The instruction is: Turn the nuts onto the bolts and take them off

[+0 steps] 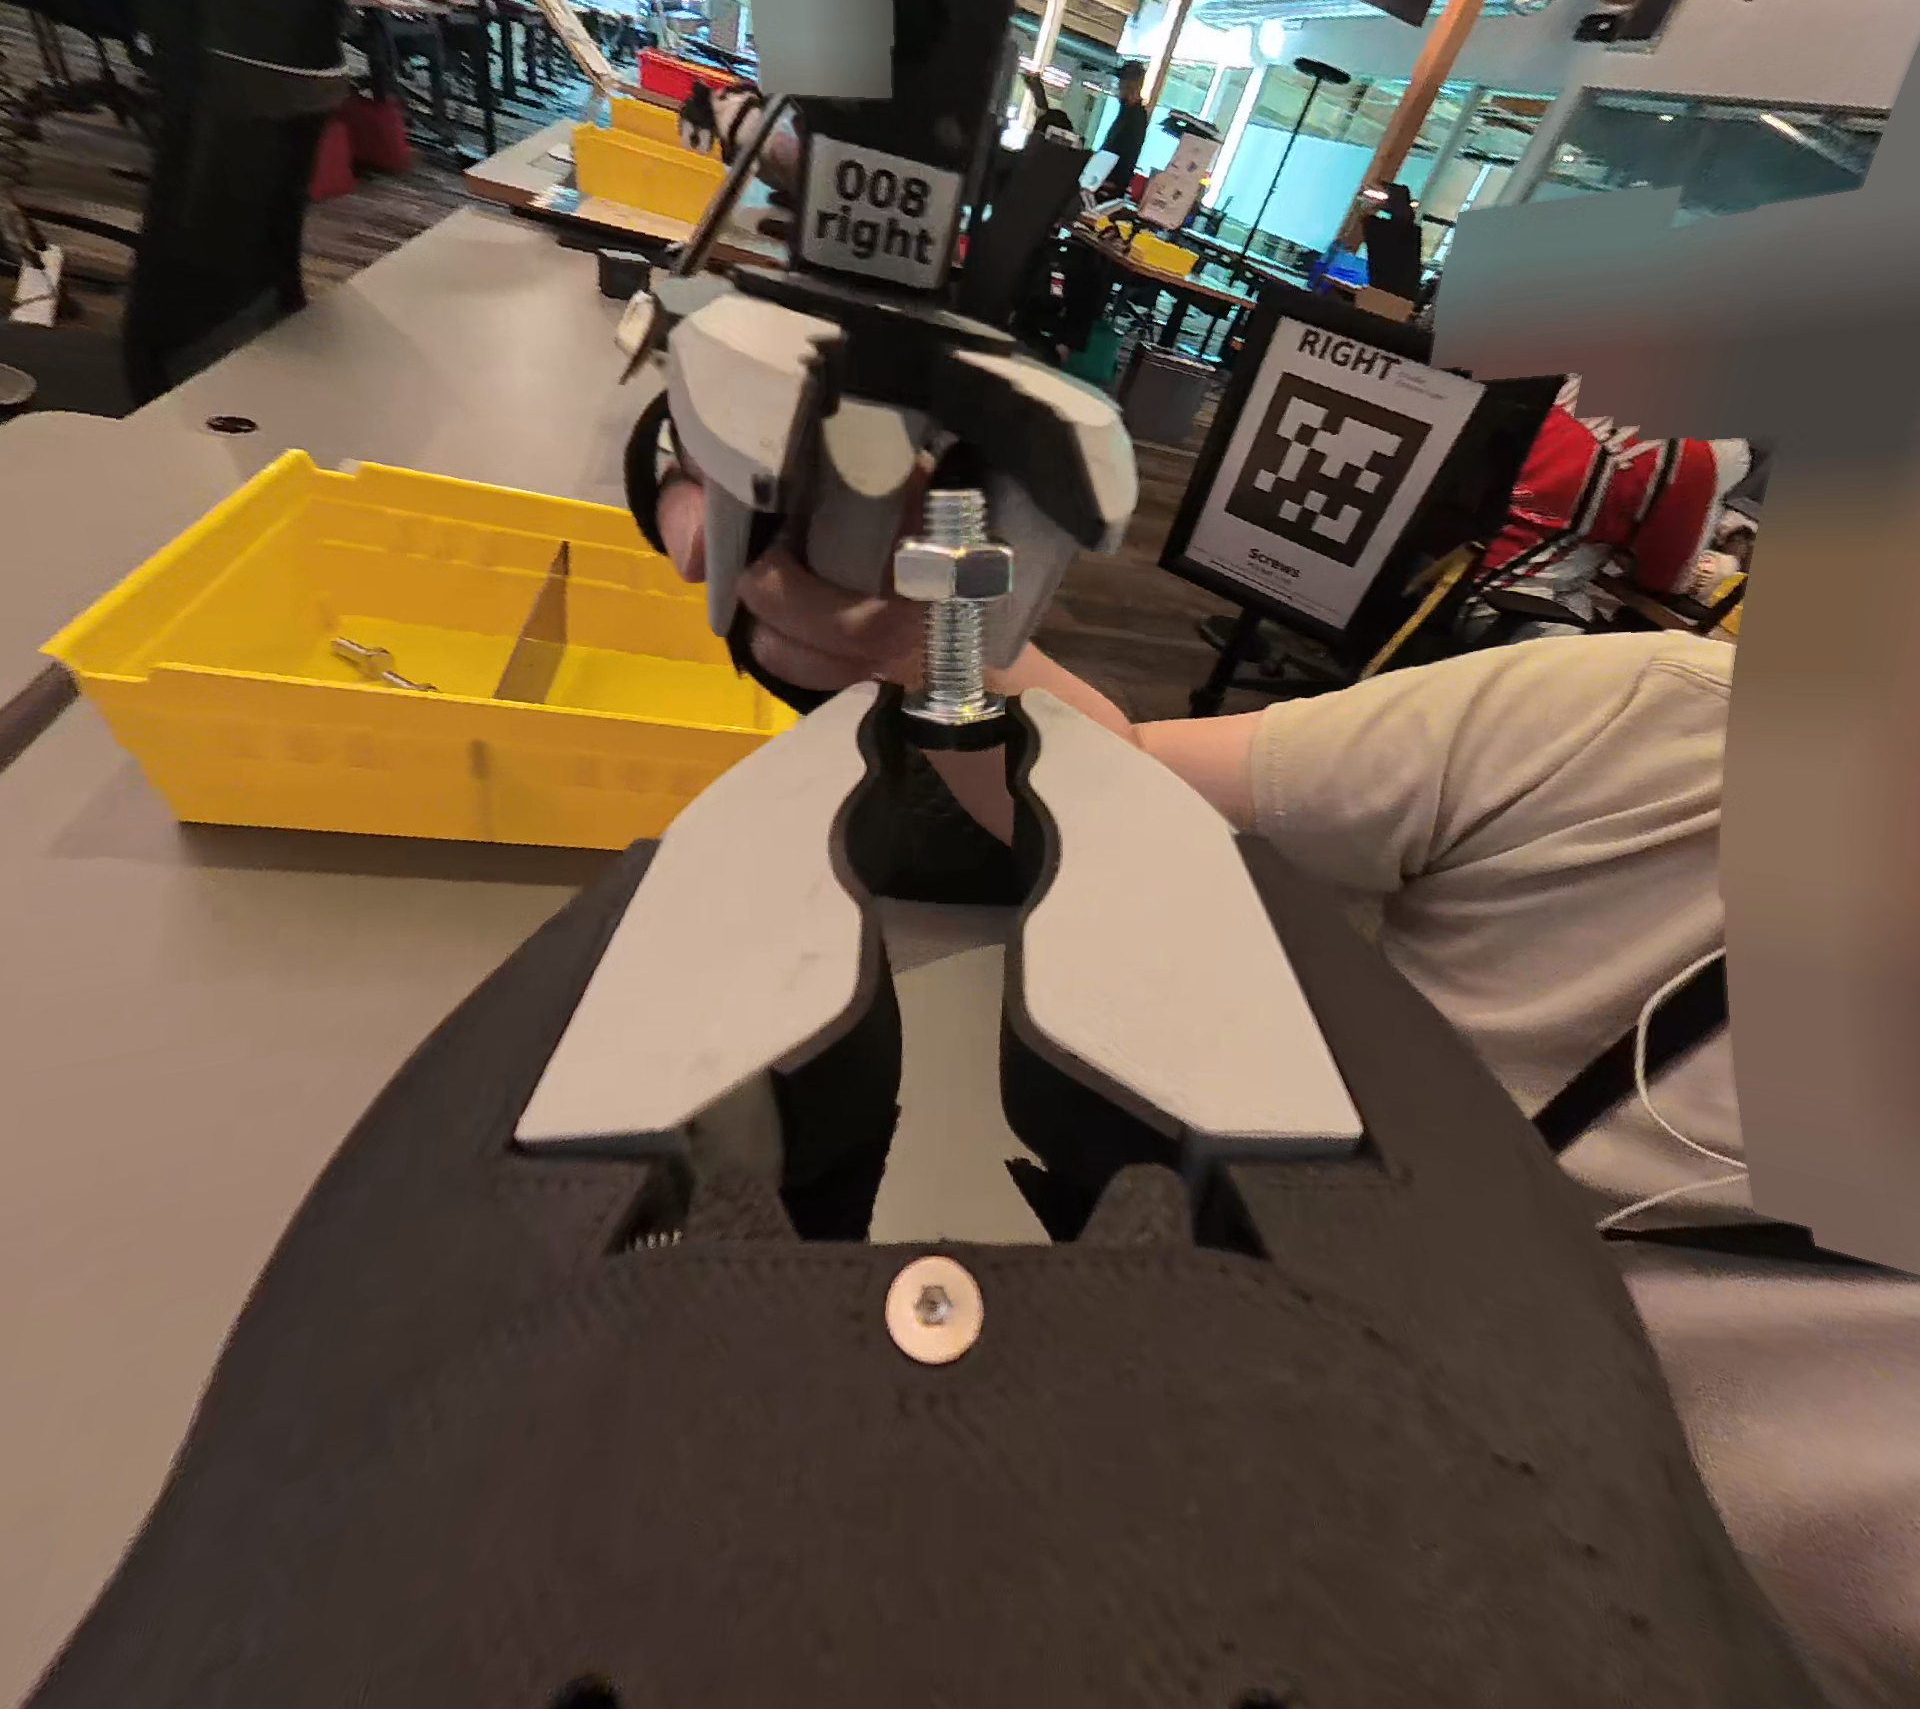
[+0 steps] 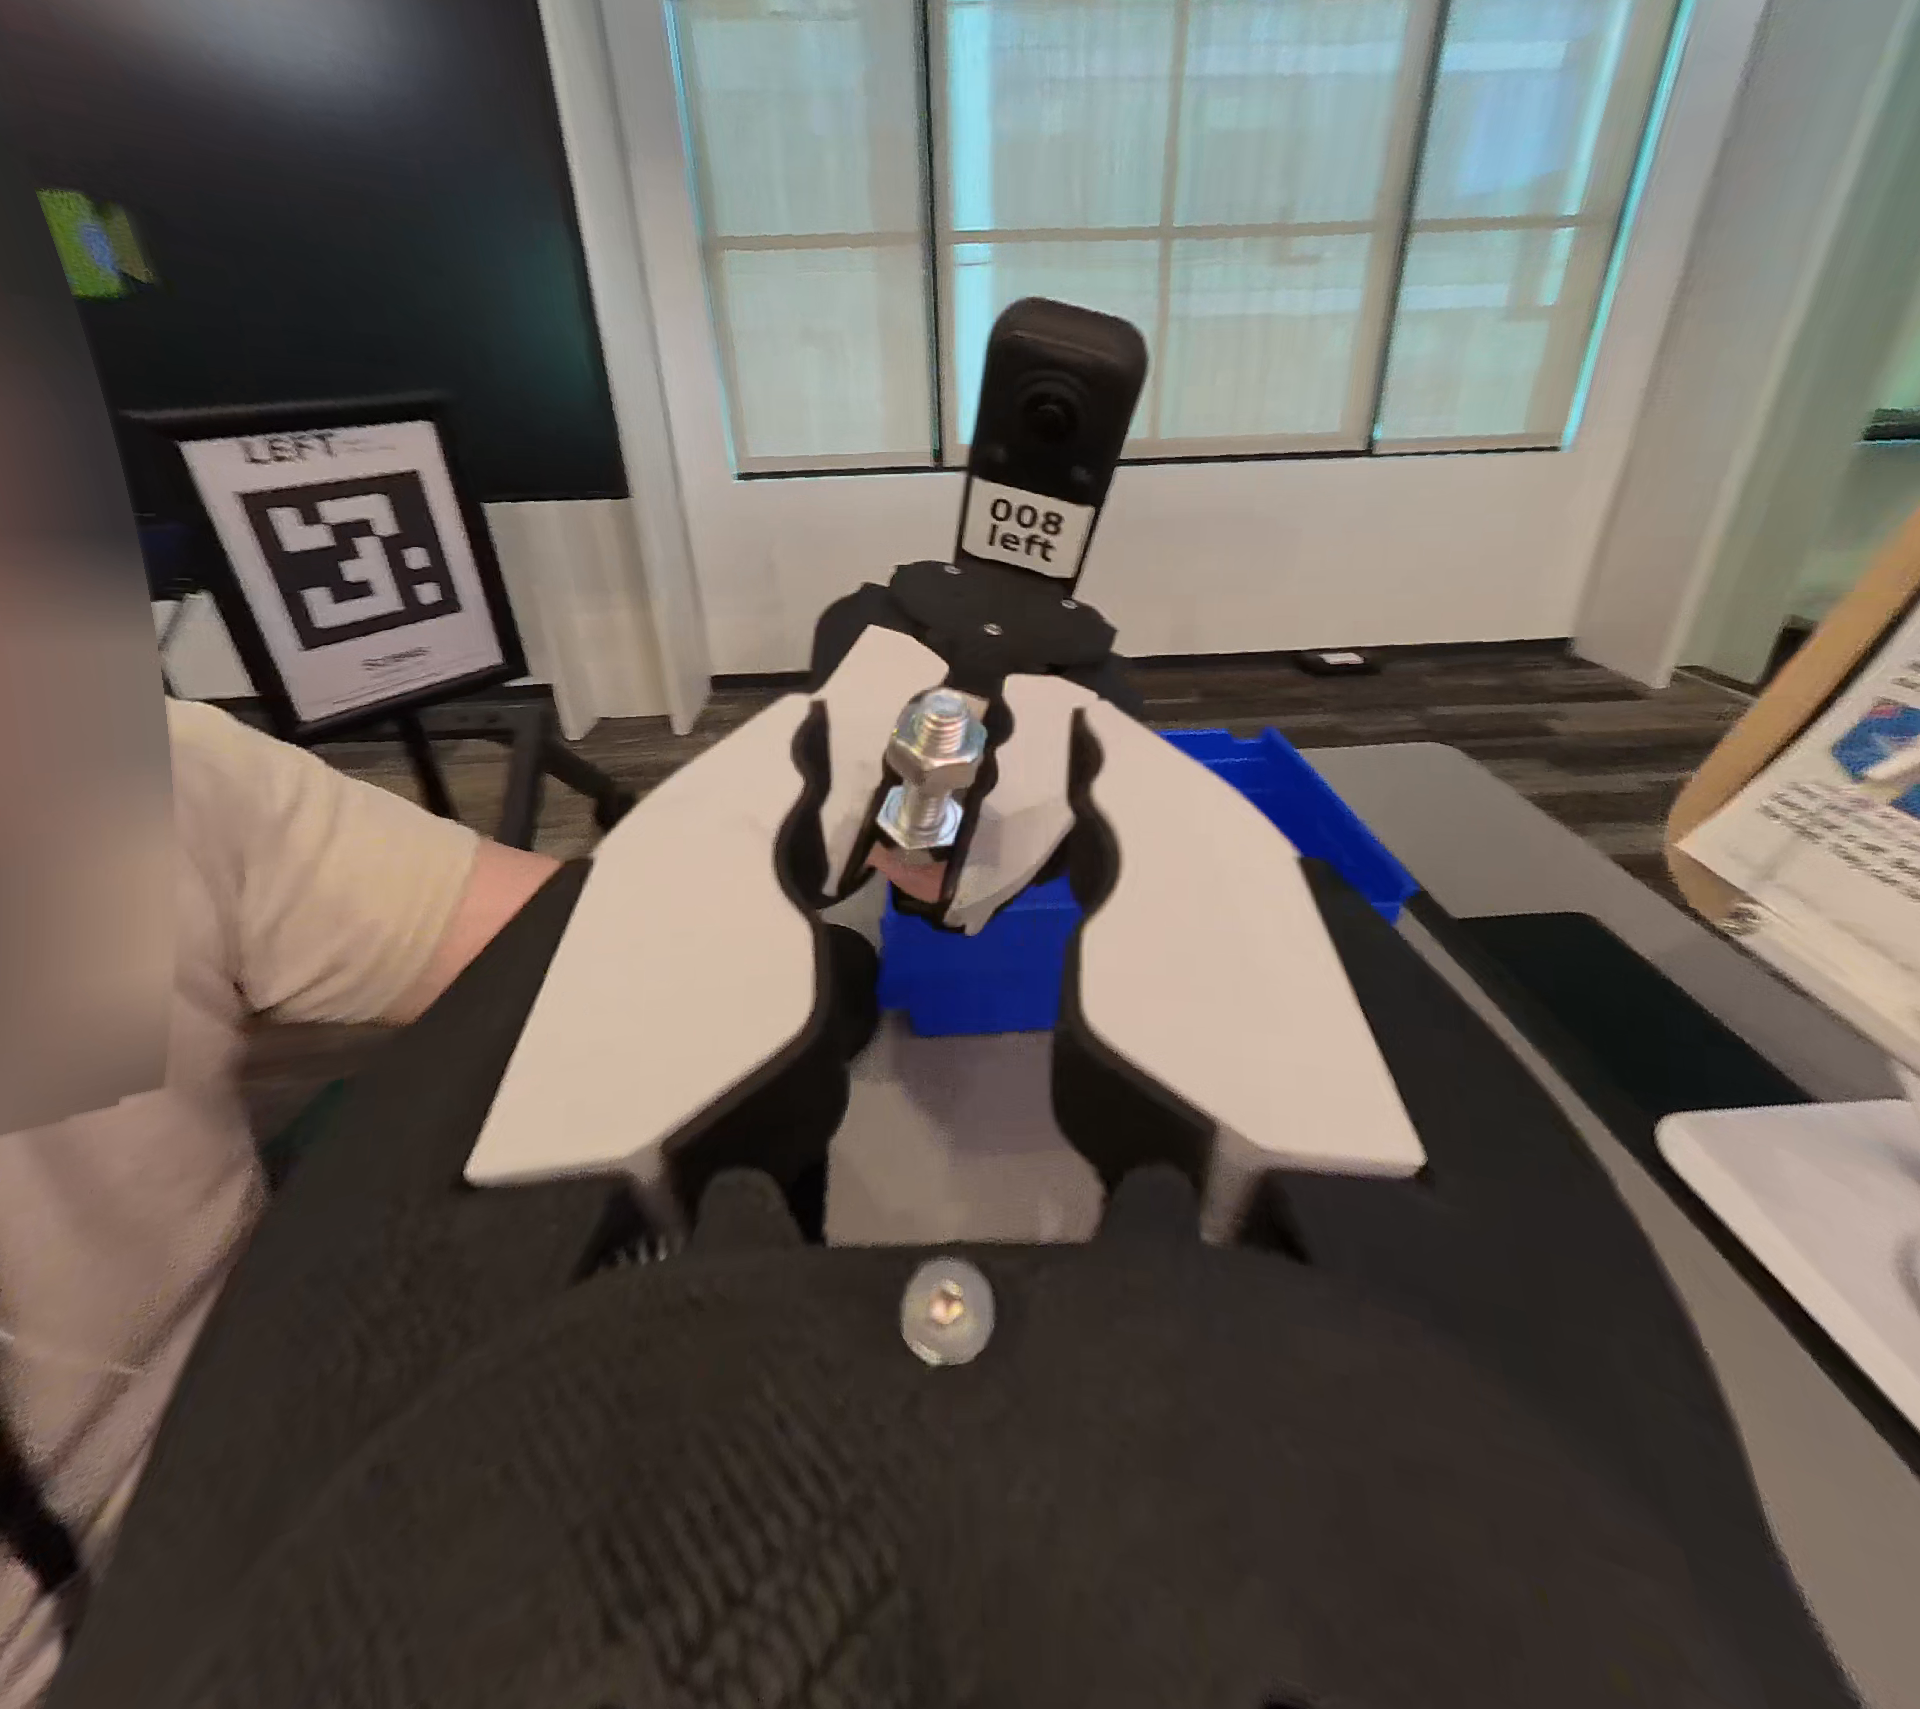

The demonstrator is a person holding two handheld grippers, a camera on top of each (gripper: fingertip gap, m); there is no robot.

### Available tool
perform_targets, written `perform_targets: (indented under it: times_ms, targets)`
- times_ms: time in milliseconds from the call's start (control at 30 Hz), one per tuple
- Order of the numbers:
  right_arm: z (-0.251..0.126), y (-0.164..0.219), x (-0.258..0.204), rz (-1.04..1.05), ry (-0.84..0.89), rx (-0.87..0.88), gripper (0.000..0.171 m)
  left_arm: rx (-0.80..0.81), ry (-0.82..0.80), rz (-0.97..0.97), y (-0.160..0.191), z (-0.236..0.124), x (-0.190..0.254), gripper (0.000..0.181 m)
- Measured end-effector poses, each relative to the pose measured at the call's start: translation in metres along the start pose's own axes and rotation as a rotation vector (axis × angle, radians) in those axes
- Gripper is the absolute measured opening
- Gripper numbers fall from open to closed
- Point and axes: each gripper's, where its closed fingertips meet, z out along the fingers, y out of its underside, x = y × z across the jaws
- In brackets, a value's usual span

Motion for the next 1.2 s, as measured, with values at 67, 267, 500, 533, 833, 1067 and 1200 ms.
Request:
perform_targets:
  times_ms: [67,267,500,533,833,1067,1200]
  targets:
    - [0.004,0.002,-0.001,-0.01,0.019,-0.016,0.047,0.014,-0.026,0.016,-0.003,-0.002,-0.002,0.018]
    - [-0.001,-0.003,-0.002,0.057,-0.044,0.043,0.04,0.052,0.05,0.072,-0.01,0.0,0.017,0.018]
    - [0.004,-0.012,-0.019,0.067,-0.093,0.069,0.037,0.057,0.075,0.067,-0.012,0.0,0.022,0.018]
    - [0.008,-0.01,-0.021,0.041,-0.079,0.056,0.039,0.062,0.094,0.063,-0.012,0.002,0.024,0.018]
    - [-0.001,-0.019,-0.021,0.13,-0.147,0.117,0.043,0.06,0.121,0.084,-0.013,0.002,0.033,0.018]
    - [-0.001,-0.01,-0.008,0.121,-0.094,0.094,0.046,0.084,0.162,0.085,-0.016,0.004,0.04,0.018]
    - [-0.002,-0.016,-0.016,0.157,-0.142,0.112,0.044,0.068,0.119,0.095,-0.015,0.002,0.036,0.018]
